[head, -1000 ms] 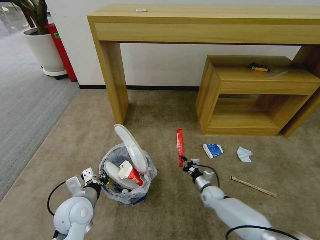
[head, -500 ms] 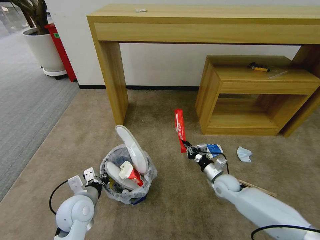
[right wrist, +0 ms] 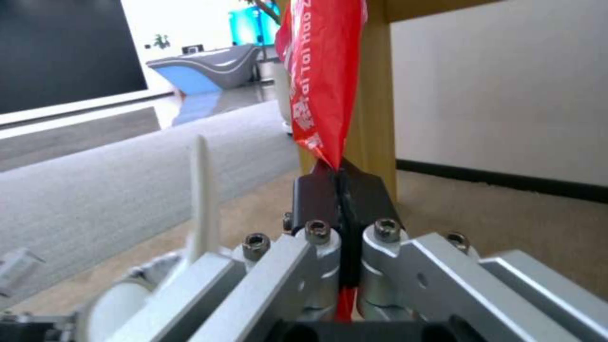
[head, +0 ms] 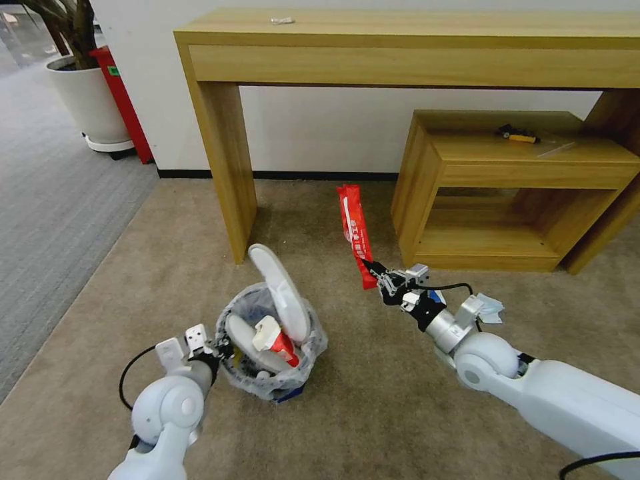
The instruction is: Pick up the trash bin and place the garbage on the floor into it.
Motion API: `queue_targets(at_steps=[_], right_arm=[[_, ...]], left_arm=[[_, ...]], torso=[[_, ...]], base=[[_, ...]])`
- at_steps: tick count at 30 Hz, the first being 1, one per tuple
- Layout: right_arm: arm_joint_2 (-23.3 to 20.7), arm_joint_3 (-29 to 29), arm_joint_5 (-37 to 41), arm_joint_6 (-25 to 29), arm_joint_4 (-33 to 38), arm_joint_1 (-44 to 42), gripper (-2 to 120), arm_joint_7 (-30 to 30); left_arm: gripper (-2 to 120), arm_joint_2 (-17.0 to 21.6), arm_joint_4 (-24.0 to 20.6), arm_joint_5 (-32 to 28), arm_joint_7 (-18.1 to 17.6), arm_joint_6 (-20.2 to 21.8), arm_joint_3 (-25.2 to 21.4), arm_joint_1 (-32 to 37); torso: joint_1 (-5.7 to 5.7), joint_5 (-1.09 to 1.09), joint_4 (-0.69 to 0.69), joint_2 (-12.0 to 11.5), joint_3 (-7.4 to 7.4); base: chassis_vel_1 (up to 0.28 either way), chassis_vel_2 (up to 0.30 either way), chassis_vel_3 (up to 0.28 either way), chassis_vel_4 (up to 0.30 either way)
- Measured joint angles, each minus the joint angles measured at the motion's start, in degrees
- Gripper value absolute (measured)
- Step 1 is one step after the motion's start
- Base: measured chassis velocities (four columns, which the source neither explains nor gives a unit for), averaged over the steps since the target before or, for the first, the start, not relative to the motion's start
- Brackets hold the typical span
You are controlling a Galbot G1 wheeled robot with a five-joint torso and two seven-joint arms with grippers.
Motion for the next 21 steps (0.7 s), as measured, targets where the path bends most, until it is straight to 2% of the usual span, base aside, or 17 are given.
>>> queue_targets(at_steps=[5, 9, 12, 16, 21], right_arm=[[-1.1, -0.7, 0.1, -0.4, 1.8, 0.6, 0, 0.6], [-1.2, -4.7, 0.8, -0.4, 3.2, 3.1, 0, 0.9], [0.1, -10.0, 1.4, -0.4, 3.5, 6.9, 0, 0.9], [2.1, -14.4, 1.8, -0.4, 3.4, 10.4, 0, 0.9], [5.1, -17.8, 1.8, -0.4, 1.8, 12.6, 0, 1.0]], left_arm=[[0, 0.3, 0.5, -0.1, -0.1, 0.0, 1.3, -1.2], [0, 0.5, 1.1, -0.2, -0.2, 0.1, 2.5, -2.4], [0, 0.4, 1.6, -0.2, -0.3, 0.1, 3.0, -3.0], [0, 0.3, 2.0, -0.2, -0.4, 0.1, 3.5, -3.8], [0, 0.2, 2.0, -0.2, -0.4, 0.1, 3.7, -4.1]], torso=[[0.00, 0.01, -0.02, 0.0, 0.00], [0.00, -0.01, -0.05, 0.0, 0.00], [0.00, 0.00, 0.00, 0.0, 0.00], [0.00, -0.02, -0.03, 0.0, 0.00], [0.00, -0.02, -0.02, 0.0, 0.00]], base=[[0.000, 0.000, 0.000, 0.000], [0.000, 0.000, 0.000, 0.000], [0.000, 0.000, 0.000, 0.000], [0.000, 0.000, 0.000, 0.000], [0.000, 0.000, 0.000, 0.000]])
